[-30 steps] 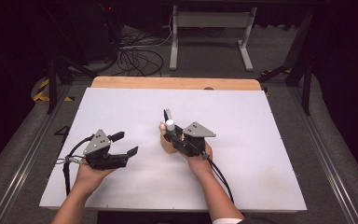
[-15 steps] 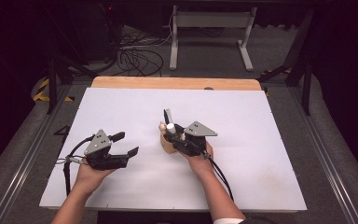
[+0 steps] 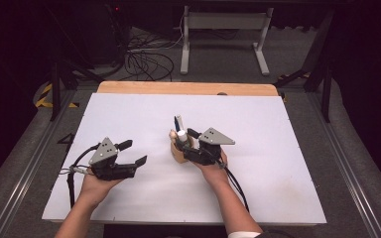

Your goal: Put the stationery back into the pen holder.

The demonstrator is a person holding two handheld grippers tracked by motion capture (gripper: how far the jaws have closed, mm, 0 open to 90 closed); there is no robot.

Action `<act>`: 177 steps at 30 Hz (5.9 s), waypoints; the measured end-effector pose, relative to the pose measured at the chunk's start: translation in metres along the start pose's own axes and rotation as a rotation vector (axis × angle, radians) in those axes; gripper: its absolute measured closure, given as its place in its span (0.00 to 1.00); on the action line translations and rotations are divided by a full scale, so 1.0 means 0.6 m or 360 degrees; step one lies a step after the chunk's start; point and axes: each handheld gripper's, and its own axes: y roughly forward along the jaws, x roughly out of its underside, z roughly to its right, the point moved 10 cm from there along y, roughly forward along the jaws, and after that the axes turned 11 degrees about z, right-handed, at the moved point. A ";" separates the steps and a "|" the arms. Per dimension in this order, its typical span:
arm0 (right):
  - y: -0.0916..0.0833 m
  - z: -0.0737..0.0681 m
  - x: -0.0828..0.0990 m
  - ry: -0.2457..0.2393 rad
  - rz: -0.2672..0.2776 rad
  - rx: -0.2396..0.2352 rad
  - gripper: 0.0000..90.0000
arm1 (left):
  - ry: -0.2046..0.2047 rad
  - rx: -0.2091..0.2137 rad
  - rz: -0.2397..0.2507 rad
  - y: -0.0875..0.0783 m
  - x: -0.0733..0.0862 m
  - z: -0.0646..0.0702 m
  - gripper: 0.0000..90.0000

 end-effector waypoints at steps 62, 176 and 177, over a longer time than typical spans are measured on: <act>-0.104 0.057 -0.029 0.0033 0.0053 0.0070 0.04 | -0.0026 -0.0064 0.0037 -0.007 -0.007 -0.014 0.18; -0.290 0.169 -0.032 0.0066 0.0071 0.0321 0.02 | -0.0033 -0.0082 0.0062 -0.018 -0.010 -0.018 0.17; -0.290 0.169 -0.032 0.0065 0.0071 0.0322 0.02 | -0.0033 -0.0081 0.0061 -0.018 -0.010 -0.018 0.17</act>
